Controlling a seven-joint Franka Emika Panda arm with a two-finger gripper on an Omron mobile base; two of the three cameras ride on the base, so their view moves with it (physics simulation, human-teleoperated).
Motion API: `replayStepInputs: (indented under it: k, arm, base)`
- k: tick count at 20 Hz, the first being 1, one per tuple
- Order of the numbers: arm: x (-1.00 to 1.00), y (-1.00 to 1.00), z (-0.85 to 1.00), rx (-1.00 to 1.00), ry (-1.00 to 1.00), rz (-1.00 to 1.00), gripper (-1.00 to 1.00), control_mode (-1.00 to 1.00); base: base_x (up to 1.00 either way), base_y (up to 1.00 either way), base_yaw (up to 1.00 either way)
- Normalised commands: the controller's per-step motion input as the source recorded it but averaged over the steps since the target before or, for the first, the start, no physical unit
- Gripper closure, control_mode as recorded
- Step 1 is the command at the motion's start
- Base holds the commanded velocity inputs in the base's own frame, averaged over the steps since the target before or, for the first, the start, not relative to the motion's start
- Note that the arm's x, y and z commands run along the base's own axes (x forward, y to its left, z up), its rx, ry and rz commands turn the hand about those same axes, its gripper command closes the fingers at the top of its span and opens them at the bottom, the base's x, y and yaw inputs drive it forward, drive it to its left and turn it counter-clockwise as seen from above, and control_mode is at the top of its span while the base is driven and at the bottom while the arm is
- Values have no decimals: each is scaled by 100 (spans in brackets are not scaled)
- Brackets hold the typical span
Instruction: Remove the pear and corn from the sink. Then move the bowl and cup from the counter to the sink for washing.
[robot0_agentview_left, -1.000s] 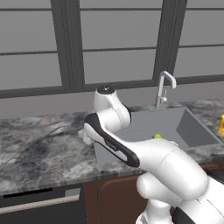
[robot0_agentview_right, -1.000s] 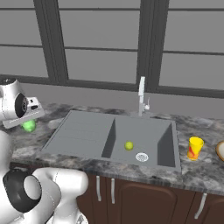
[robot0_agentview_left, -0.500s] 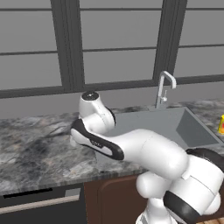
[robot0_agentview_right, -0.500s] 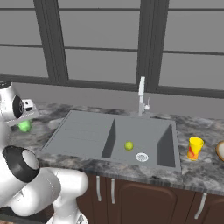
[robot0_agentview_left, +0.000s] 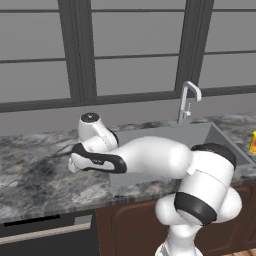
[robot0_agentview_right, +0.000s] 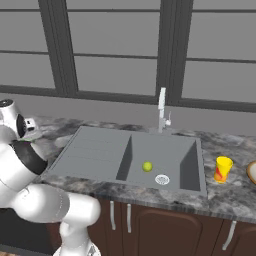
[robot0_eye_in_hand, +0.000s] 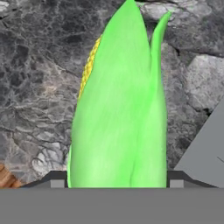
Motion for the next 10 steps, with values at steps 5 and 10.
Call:
replayStepInputs:
  k: [5,10]
  arm:
    - [35,35,-37,0,8,0,100,-100]
    - [37,35,-34,0,8,0,100,-100]
  base:
    - [0,0,0]
    - [0,0,0]
